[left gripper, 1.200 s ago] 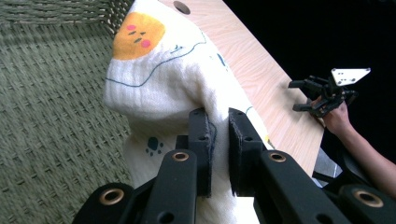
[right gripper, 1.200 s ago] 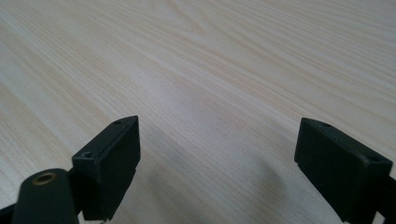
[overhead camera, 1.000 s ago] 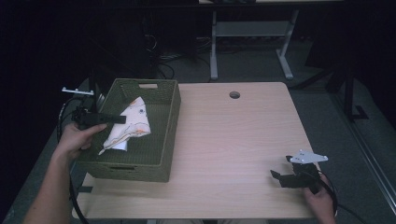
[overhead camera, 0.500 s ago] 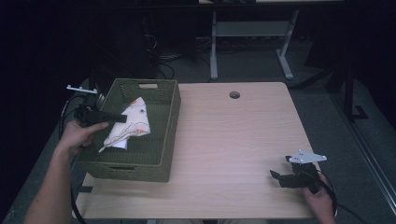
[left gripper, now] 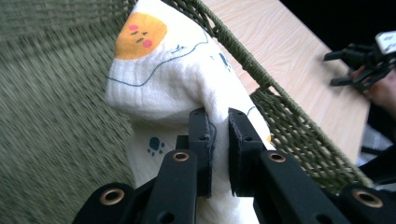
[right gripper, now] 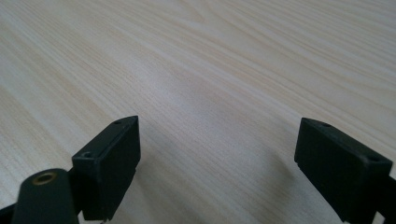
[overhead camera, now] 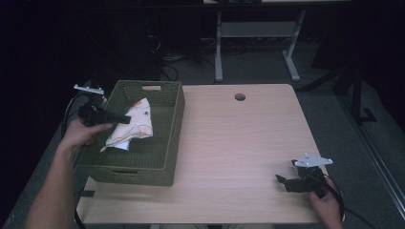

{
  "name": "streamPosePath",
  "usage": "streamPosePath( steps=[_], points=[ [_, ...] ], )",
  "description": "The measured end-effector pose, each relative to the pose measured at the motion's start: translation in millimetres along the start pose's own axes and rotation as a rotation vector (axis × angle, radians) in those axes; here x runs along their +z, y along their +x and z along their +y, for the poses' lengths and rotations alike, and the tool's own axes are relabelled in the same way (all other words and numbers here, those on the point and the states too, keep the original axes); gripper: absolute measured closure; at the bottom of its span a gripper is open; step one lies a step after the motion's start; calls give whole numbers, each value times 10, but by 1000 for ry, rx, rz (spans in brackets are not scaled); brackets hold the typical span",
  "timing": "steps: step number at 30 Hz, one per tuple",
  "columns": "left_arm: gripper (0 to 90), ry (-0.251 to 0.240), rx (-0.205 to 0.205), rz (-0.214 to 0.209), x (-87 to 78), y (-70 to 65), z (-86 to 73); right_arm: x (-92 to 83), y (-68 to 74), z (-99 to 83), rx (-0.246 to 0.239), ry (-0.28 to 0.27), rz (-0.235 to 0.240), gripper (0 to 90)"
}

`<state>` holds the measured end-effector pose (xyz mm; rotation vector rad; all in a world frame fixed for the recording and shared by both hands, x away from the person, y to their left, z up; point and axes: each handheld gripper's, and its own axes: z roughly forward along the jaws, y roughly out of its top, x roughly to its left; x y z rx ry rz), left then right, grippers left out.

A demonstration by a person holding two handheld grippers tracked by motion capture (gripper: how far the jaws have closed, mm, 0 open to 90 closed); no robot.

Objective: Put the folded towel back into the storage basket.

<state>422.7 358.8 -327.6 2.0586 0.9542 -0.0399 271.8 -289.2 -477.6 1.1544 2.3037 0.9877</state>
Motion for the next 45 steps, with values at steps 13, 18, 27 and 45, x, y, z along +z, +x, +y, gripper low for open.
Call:
streamPosePath(
  steps=[13, 18, 27, 45],
  points=[
    [572, 22, -53, 11, 62, -25, -4, -15, 10, 2, -7, -8, -3, 140],
    [564, 17, -48, 9, 51, -84, 4, -9, 23, 8, -9, -8, 2, 140],
    [552, 28, -40, 30, 78, -208, 26, 3, 18, 17, -12, -8, 15, 140],
    [526, 37, -19, 64, 153, -476, 85, -29, 58, 55, -19, -38, 20, 140]
  ],
)
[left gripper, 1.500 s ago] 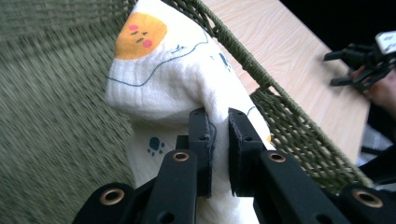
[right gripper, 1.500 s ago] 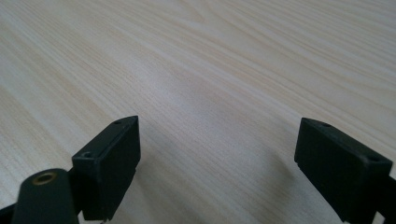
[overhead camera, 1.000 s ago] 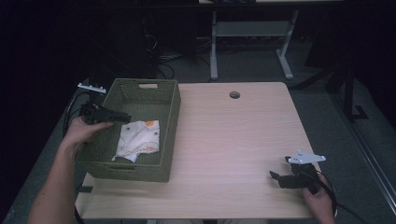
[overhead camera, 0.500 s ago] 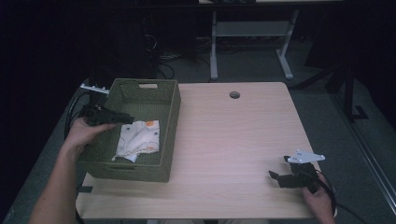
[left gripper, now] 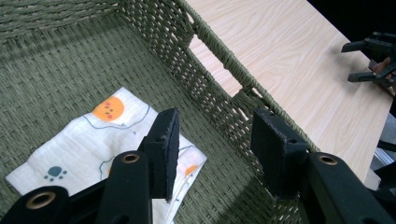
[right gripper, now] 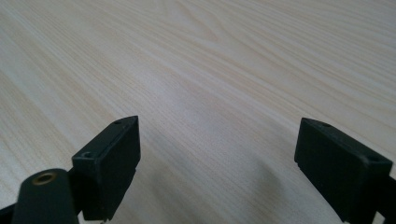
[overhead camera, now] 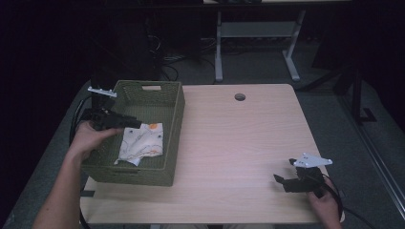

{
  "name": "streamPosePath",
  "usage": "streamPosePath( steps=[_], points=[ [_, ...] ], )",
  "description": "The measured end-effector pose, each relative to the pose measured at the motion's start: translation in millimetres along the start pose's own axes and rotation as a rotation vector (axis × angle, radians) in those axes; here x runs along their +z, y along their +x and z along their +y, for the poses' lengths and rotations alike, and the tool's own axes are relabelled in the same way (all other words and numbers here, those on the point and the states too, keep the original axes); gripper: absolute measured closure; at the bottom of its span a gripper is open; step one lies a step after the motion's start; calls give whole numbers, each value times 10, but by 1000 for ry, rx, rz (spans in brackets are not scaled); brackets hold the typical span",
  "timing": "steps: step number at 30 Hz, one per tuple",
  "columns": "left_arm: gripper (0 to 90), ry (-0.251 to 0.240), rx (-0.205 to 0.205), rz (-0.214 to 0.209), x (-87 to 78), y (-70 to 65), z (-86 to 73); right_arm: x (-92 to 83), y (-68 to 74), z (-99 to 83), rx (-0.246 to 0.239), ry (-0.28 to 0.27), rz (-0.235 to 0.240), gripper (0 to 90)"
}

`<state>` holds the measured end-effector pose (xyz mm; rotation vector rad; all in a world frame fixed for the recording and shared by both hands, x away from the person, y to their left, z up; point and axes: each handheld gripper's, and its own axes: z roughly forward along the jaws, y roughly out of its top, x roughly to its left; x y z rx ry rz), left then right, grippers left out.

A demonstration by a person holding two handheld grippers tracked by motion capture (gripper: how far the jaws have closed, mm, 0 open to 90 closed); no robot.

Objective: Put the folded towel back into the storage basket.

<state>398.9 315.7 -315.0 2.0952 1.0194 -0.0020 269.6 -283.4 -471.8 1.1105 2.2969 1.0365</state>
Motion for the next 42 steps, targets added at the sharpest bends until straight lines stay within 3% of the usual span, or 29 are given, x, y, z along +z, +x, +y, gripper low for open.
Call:
streamPosePath(
  steps=[7, 21, 42],
  points=[
    [507, 2, 3, 19, 49, -98, 22, -14, -2, 0, 4, -8, 0, 139],
    [505, -37, 36, -35, 71, -351, 129, -48, -7, 9, 4, -25, 1, 139],
    [496, -23, 87, -81, 343, -631, 289, -50, -3, 16, -3, -25, 3, 140]
  ],
)
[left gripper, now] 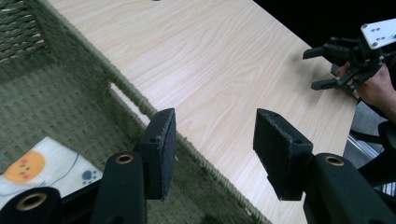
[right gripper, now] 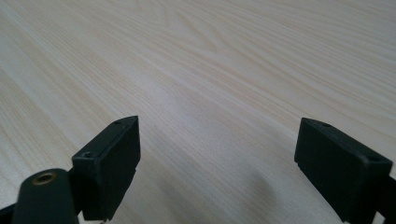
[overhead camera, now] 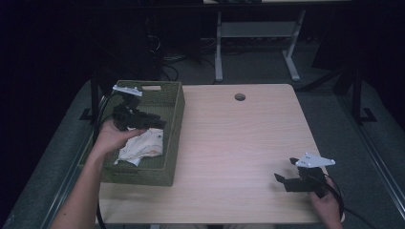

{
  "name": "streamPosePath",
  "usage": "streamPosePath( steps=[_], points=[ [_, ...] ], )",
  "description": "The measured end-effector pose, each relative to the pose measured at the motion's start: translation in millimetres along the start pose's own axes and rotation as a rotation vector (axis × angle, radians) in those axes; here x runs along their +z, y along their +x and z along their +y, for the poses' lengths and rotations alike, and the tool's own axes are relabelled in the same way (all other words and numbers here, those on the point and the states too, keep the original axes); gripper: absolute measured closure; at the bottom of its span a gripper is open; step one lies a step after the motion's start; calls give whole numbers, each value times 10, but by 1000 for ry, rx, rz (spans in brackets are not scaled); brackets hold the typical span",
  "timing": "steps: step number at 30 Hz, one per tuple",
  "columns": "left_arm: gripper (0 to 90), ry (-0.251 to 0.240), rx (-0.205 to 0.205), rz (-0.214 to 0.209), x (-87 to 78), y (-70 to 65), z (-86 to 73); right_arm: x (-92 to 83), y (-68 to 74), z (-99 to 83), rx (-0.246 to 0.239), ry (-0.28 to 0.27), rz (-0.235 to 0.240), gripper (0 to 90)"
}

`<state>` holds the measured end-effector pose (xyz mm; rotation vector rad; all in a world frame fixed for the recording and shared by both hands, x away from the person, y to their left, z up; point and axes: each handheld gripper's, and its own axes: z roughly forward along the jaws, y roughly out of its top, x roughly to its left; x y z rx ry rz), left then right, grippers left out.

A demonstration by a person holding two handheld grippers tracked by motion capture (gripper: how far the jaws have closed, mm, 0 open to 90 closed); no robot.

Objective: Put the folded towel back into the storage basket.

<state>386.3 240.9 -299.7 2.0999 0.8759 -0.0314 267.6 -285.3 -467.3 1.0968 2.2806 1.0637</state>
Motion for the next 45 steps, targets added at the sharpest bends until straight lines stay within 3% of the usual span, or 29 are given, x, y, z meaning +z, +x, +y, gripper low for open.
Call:
streamPosePath(
  steps=[15, 38, 45],
  points=[
    [494, 1, 28, -40, 206, -185, 116, -3, 1, 9, -2, -6, 3, 140],
    [488, 14, 64, -133, 722, -529, 240, -47, -13, 6, -2, -25, 2, 139],
    [485, 31, 85, -140, 841, -610, 266, -50, -11, 6, -4, -25, 1, 140]
  ],
)
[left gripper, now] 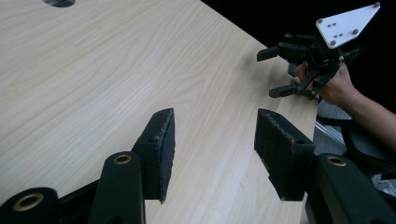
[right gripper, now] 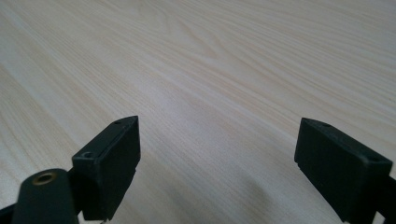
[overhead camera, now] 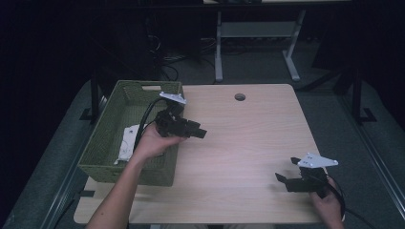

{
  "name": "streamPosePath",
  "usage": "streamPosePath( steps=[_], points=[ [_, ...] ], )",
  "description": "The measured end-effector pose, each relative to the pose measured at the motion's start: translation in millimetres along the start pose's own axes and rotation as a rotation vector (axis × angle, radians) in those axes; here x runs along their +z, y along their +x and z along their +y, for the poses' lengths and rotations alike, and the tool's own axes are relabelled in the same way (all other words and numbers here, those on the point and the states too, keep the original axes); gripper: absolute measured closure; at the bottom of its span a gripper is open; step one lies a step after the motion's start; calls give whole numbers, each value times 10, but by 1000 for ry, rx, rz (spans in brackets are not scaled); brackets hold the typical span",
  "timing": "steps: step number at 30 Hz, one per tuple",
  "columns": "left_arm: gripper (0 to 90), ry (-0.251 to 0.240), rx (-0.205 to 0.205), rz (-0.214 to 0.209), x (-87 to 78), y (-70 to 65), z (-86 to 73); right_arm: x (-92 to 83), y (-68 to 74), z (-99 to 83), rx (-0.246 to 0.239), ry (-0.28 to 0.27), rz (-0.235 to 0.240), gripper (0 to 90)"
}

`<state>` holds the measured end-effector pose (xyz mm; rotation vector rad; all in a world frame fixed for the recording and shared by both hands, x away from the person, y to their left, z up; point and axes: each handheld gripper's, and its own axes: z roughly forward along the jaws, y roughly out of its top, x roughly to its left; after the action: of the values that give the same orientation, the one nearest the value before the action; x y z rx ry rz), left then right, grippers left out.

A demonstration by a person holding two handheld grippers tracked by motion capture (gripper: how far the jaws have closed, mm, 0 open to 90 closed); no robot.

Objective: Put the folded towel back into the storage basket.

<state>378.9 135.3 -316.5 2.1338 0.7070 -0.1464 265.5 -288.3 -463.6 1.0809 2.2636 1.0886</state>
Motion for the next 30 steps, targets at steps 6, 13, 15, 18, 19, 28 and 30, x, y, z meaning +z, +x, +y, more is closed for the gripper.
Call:
streamPosePath(
  steps=[6, 13, 15, 18, 19, 28, 30],
  points=[
    [478, -2, 4, -16, 86, -46, 27, -1, 3, 0, 2, 0, 1, 140],
    [474, -1, 4, -32, 226, -91, 26, -3, -4, 0, 3, -2, 3, 139],
    [470, 4, -1, -33, 278, -109, 29, -4, -3, 0, 4, -1, 4, 139],
    [459, 6, -3, -42, 347, -142, 32, -8, -2, 0, 3, -2, 4, 139],
    [458, 5, 1, -47, 368, -154, 34, -11, -2, 0, 4, -3, 2, 139],
    [430, 9, 12, -56, 547, -242, 44, -11, -5, -3, 0, -3, 3, 139],
    [422, 11, 7, -61, 592, -257, 30, -12, -3, -4, 2, -6, 2, 139]
  ],
)
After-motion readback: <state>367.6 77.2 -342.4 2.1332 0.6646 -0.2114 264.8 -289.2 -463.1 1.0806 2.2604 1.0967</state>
